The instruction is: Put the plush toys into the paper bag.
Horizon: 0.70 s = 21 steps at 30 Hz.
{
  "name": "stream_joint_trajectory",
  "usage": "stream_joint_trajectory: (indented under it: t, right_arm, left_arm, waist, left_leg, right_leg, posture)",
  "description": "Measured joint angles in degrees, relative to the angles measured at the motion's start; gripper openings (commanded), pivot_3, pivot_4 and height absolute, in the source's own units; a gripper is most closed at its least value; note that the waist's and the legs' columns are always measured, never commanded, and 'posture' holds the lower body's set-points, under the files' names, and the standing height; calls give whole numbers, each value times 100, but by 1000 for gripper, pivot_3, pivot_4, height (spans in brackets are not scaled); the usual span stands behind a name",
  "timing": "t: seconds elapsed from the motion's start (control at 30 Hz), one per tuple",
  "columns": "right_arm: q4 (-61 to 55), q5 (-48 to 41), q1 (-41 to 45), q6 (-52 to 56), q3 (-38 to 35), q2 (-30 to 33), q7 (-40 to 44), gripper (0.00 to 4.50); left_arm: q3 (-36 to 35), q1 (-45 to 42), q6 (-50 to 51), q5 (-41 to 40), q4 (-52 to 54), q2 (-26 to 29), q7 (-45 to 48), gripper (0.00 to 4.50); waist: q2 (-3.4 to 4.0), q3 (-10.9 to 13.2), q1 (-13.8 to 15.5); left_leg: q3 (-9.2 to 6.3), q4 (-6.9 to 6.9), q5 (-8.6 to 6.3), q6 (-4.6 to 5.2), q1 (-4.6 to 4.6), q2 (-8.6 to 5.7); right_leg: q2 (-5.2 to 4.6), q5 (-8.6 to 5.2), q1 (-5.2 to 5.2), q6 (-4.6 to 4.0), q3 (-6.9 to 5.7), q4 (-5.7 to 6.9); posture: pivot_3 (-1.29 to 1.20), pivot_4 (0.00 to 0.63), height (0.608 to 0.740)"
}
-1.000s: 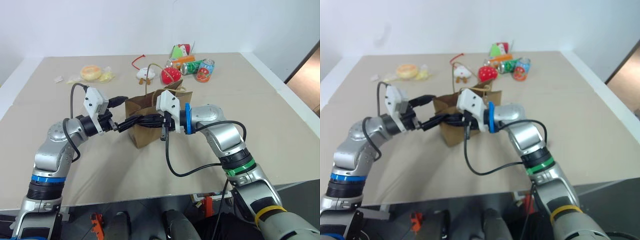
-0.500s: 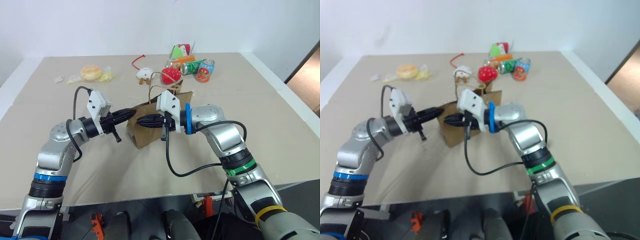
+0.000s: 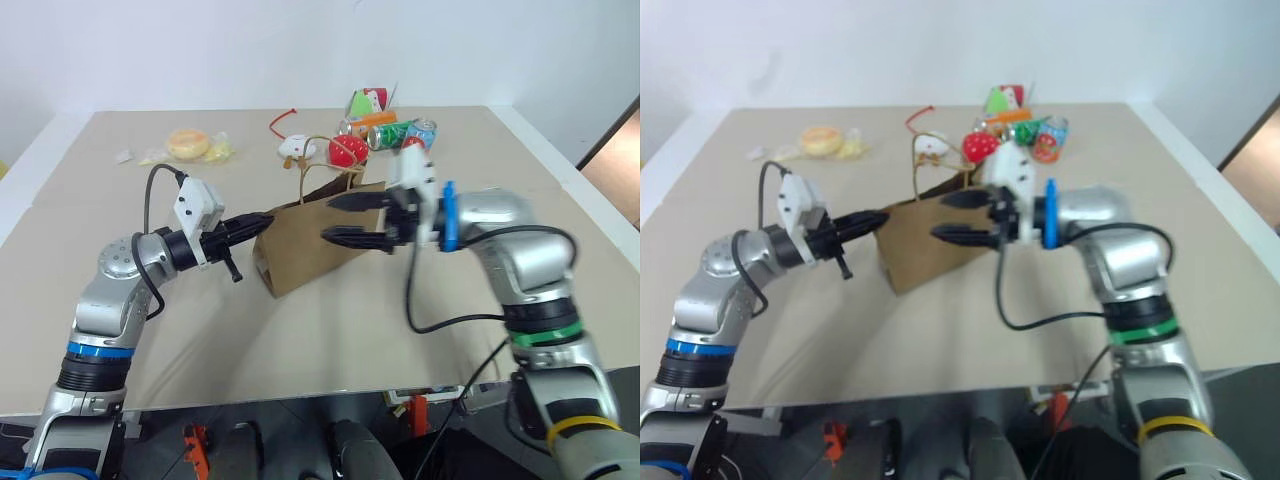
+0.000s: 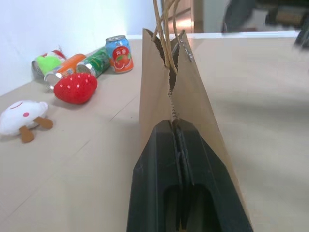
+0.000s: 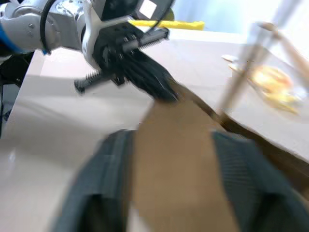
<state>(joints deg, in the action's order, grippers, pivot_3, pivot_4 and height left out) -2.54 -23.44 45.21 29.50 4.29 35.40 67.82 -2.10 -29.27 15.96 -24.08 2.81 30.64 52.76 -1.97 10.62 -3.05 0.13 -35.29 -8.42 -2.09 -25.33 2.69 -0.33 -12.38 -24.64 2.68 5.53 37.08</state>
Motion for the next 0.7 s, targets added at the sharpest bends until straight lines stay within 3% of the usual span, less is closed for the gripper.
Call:
stream_joint_trajectory:
  t: [0.03, 0.07, 0.17, 0.4, 0.7]
  right_arm:
    - [5, -17, -22, 1, -40, 98, 67, 4346]
    - [275, -40, -130, -199, -126, 672, 464, 4441]
    - [1049, -1, -54, -400, -477, 1188, 732, 4441]
    - [1857, 7, 718, -644, -599, 1531, 1100, 4441]
    - [2172, 55, 752, -760, -613, 1562, 1240, 4441]
  left_arm:
    - [0, -6, 0, -5, 0, 3, 27, 0]
    - [4, -15, 20, -129, 50, 89, 299, 0]
    - [-21, -15, 64, -354, 272, 383, 691, 0]
    - [-43, -38, 281, -797, 674, 609, 1169, 0]
    - [145, 74, 578, -1366, 1645, 752, 1785, 0]
  waist:
    - [0, 0, -1]
    - [0, 0, -1]
    - [1, 2, -5]
    - [3, 4, -40]
    - [4, 4, -45]
  left_leg:
    - [1, 0, 0, 0, 0, 1]
    - [3, 2, 0, 0, 0, 4]
    - [16, 2, 0, 0, -7, 3]
    - [27, 3, 0, 0, -8, 6]
    - [32, 1, -1, 0, -12, 5]
  right_leg:
    - [1, 0, -6, 0, 1, 1]
    - [5, 1, -11, -1, 0, 3]
    - [3, 2, -24, -2, 12, 4]
    - [3, 4, -34, 0, 18, 7]
    - [4, 4, -37, 3, 26, 8]
  posture:
    - [0, 150, 740]
    - [0, 150, 740]
    - [0, 150, 740]
    - [0, 150, 740]
    - [0, 150, 740]
